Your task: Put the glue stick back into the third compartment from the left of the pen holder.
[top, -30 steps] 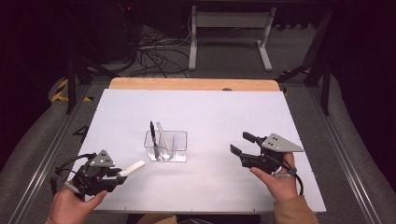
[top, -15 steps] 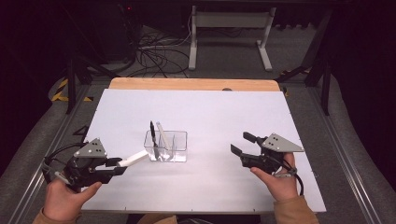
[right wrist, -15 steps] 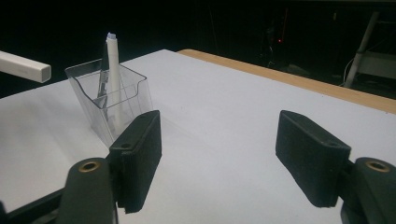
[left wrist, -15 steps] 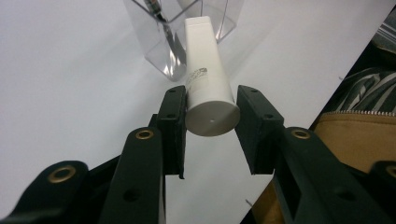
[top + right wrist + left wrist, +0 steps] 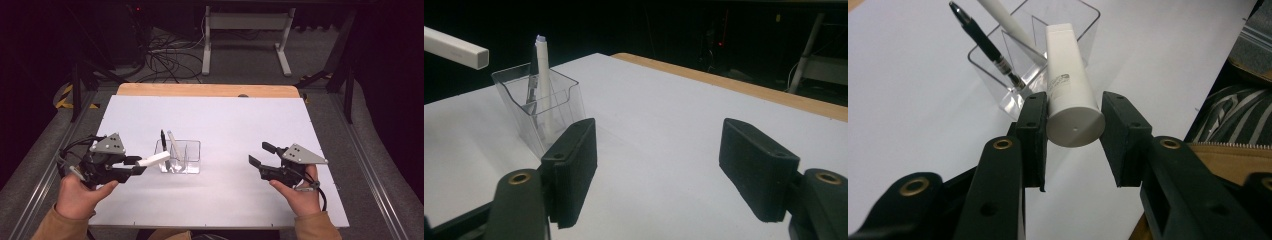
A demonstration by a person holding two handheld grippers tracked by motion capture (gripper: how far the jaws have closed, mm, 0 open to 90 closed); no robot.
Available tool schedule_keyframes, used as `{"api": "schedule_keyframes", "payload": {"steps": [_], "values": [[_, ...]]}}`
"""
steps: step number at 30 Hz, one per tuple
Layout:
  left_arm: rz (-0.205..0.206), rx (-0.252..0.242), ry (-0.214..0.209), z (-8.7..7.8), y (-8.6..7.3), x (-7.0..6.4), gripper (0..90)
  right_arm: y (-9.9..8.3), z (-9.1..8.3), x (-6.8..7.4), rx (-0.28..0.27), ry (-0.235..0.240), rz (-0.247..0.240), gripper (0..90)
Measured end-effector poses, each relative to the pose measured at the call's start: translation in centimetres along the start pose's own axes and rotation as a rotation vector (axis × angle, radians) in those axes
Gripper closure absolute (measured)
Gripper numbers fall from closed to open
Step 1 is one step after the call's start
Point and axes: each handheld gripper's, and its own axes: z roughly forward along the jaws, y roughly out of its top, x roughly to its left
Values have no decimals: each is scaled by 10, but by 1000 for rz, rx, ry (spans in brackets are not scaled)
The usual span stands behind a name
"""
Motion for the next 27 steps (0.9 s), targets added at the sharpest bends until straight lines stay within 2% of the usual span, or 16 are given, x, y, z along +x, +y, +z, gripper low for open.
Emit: {"api": "schedule_keyframes", "payload": {"steps": [10,27], "values": [[46,7,-22,7,29,0,652,0,-3,1,-3,-8,-1,322],[73,43,-68,31,59,4,652,0,-2,1,-3,-4,-1,322]]}}
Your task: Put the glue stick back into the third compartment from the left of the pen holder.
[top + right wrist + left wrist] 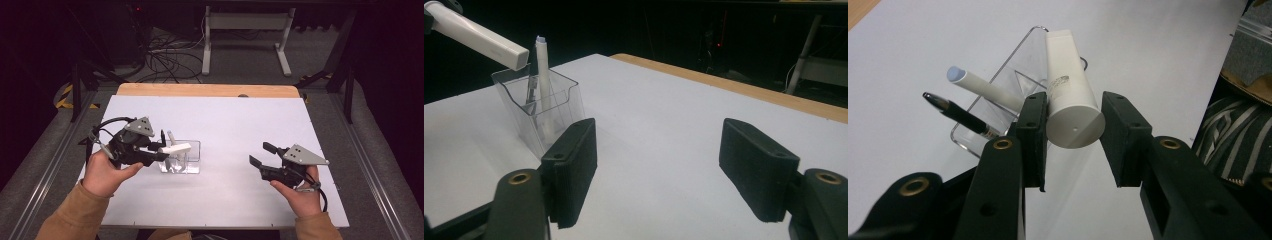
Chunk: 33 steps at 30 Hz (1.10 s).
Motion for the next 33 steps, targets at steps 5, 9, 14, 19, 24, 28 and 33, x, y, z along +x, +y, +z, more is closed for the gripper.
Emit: {"api": "schedule_keyframes", "payload": {"steps": [5,9,14,19,24,28,33], "values": [[8,14,-15,8,12,2,652,0,2,0,4,4,-4,322],[14,24,-25,12,19,4,652,0,2,1,2,8,-5,322],[16,35,-31,15,22,4,652,-1,2,-1,4,4,1,322],[27,72,-37,20,25,5,651,0,2,0,5,5,-2,322],[24,113,-30,25,28,8,651,0,3,1,5,5,0,322],[18,122,-32,27,29,10,651,-1,3,1,6,5,0,322],[14,155,-29,36,32,14,651,-1,3,0,6,5,0,322]]}}
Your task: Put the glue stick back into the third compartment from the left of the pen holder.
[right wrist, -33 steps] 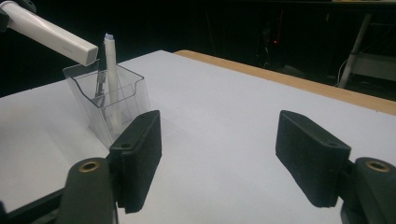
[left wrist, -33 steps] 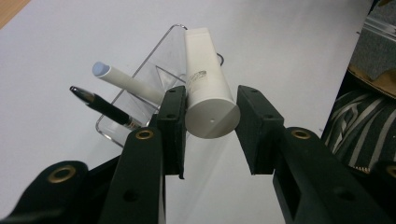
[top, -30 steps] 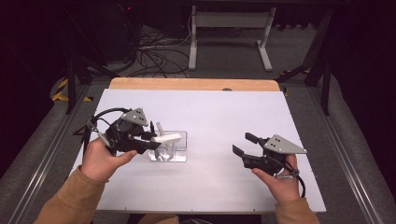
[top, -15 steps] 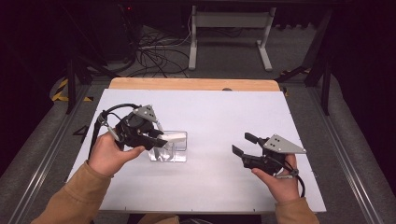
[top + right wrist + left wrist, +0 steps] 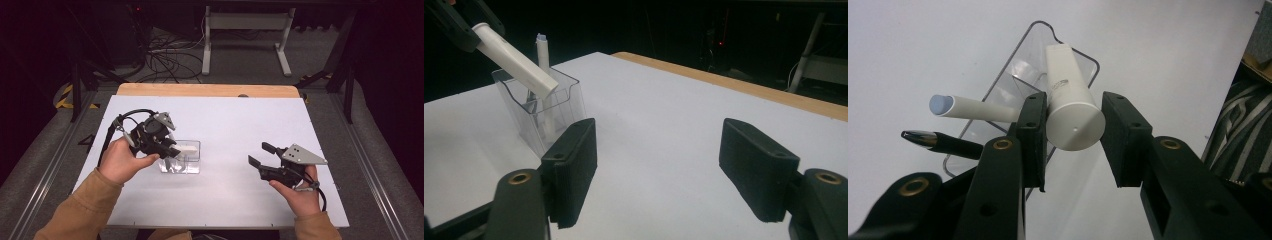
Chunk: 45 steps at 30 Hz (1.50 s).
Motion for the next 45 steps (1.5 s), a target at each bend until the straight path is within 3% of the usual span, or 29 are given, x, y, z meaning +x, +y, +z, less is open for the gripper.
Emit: {"api": "schedule_keyframes", "payload": {"steps": [13,21,22,23,24,25,26,27,28,29,31,32,33,34,35,36,37,38,39,42,45], "values": [[-3,55,-4,16,10,5,651,0,0,-1,1,-2,-2,322],[2,57,-1,23,14,6,646,0,0,-1,0,-1,-3,322],[7,17,26,23,14,5,634,0,0,-1,-1,-1,-3,322],[7,17,26,23,14,5,561,0,0,-1,-2,-1,-2,322],[4,-25,52,19,14,4,453,0,0,-2,-2,0,-4,322],[4,-25,52,19,14,4,406,0,0,-2,-2,0,-4,322],[1,-79,34,12,12,3,390,1,1,-2,-3,3,-2,322],[1,-79,34,12,12,3,371,1,1,-2,-3,3,-2,322],[-9,-137,42,5,7,3,332,1,2,-2,-2,4,-2,322],[-9,-137,42,5,7,3,304,1,2,-2,-2,4,-2,322],[-17,-206,32,-3,-1,2,281,2,3,-2,-3,8,-3,322],[-24,-261,40,-9,-8,-1,218,2,4,-1,-3,13,-6,322],[-24,-261,40,-9,-8,-1,198,3,5,-1,-4,15,-7,322],[-18,-309,59,-15,-15,-4,178,3,5,-1,-2,15,-8,322],[-18,-309,59,-15,-15,-4,171,3,5,-1,-2,15,-8,322],[-16,-356,70,-20,-22,-7,164,3,6,-1,-3,16,-6,322],[-16,-356,70,-20,-22,-7,155,3,6,-1,-3,16,-6,322],[-11,-401,84,-25,-28,-11,146,4,7,0,-2,18,-9,322],[-11,-401,84,-25,-28,-11,143,4,7,0,-2,18,-9,322],[-9,-478,103,-33,-39,-15,139,5,8,1,-3,23,-10,322],[-11,-497,107,-35,-43,-16,139,5,8,1,-3,25,-11,322]]}}
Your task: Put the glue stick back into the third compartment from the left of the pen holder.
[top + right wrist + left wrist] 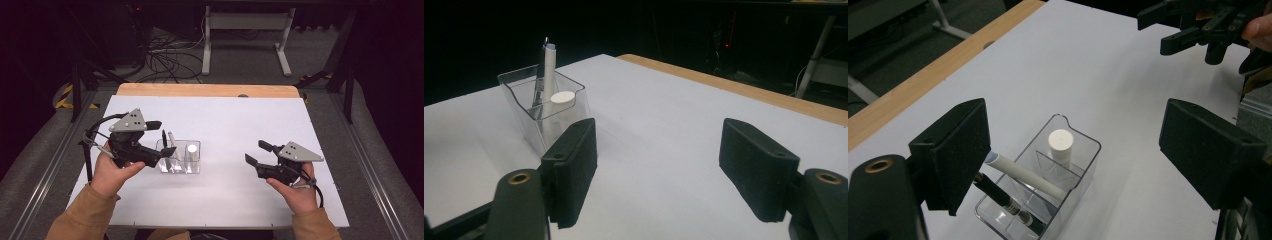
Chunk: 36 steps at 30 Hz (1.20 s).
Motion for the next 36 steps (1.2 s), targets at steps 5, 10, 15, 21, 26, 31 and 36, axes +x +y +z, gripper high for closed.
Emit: {"api": "schedule_keyframes", "payload": {"steps": [5,10,15,21,26,31,36], "values": [[4,-24,31,-4,-7,-2,136,0,0,1,2,2,0,322],[3,-58,64,-9,-16,-1,128,0,0,1,2,2,1,321],[-47,-186,126,-22,-46,4,123,-1,-2,4,2,9,-2,321],[-75,-243,187,-30,-83,11,116,-3,-7,5,5,4,3,321],[-95,-233,209,-31,-105,13,111,-8,-9,5,20,2,4,320],[-120,-210,249,-26,-127,12,106,-14,-11,4,37,-2,12,318],[-119,-203,251,-23,-135,11,103,-16,-13,3,46,-2,6,312]]}}
